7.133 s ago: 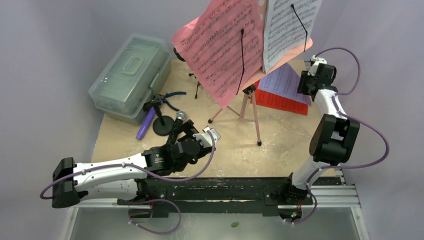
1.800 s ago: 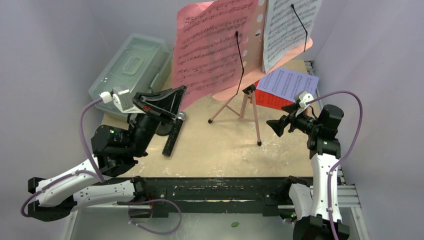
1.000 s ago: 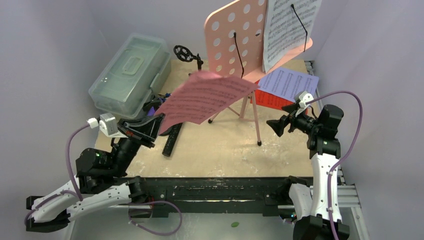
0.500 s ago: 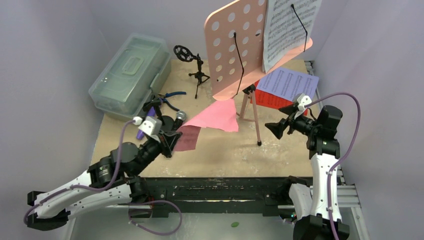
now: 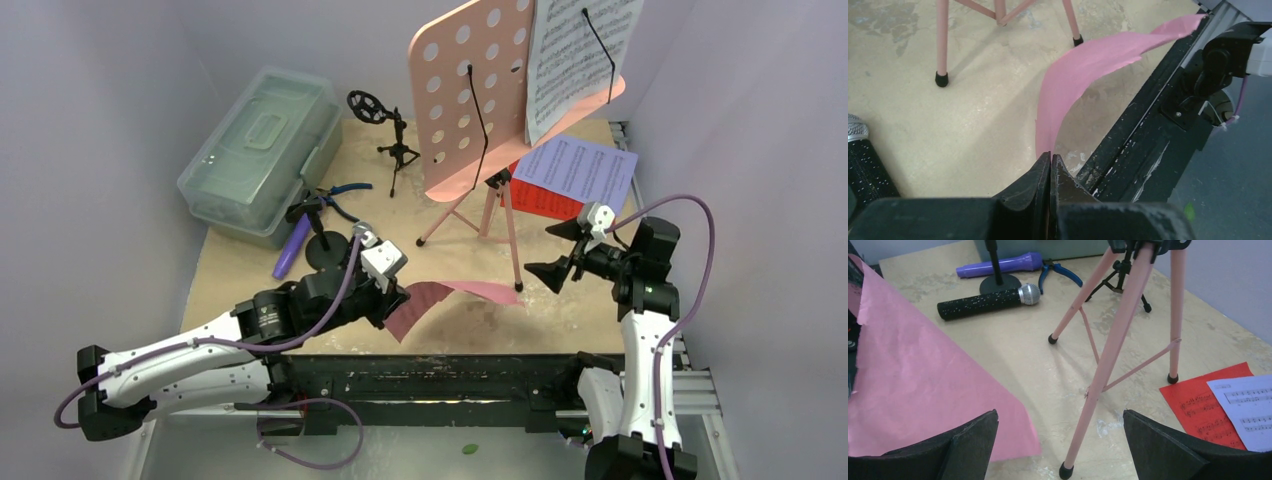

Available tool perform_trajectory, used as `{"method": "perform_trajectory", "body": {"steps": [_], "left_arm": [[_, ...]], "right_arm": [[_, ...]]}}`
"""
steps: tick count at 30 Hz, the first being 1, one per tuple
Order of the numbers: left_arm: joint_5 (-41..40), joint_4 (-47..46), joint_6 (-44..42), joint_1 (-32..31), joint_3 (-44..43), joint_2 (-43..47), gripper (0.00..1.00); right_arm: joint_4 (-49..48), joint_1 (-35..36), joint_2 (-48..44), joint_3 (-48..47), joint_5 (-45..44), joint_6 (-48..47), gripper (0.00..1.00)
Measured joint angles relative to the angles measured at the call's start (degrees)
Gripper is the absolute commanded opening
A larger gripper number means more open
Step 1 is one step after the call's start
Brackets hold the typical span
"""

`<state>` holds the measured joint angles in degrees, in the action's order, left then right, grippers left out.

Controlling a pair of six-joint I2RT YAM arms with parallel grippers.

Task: Pack up the instrument practice props
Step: Pick up the sheet music from the music stand.

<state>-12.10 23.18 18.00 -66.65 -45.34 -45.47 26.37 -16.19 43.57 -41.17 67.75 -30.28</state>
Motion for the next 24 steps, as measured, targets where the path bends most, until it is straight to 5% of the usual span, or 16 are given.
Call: {"method": "perform_trajectory", "body": {"steps": [7, 18, 24], "left_arm": [[1.84, -0.87, 1.53, 0.0, -1.75, -1.97, 0.0], [2.36, -2.64, 6.12, 0.0, -5.49, -10.82, 0.0], [2.62, -3.89, 10.45, 0.07, -5.46, -12.55, 0.0]], "right_arm": [[8.52, 0.04, 0.33, -1.03, 2.69, -9.25, 0.99], [30.29, 0.46, 7.39, -16.37, 0.72, -27.52, 0.99], [38.84, 6.23, 8.9, -19.06, -1.07, -31.74, 0.99]]}}
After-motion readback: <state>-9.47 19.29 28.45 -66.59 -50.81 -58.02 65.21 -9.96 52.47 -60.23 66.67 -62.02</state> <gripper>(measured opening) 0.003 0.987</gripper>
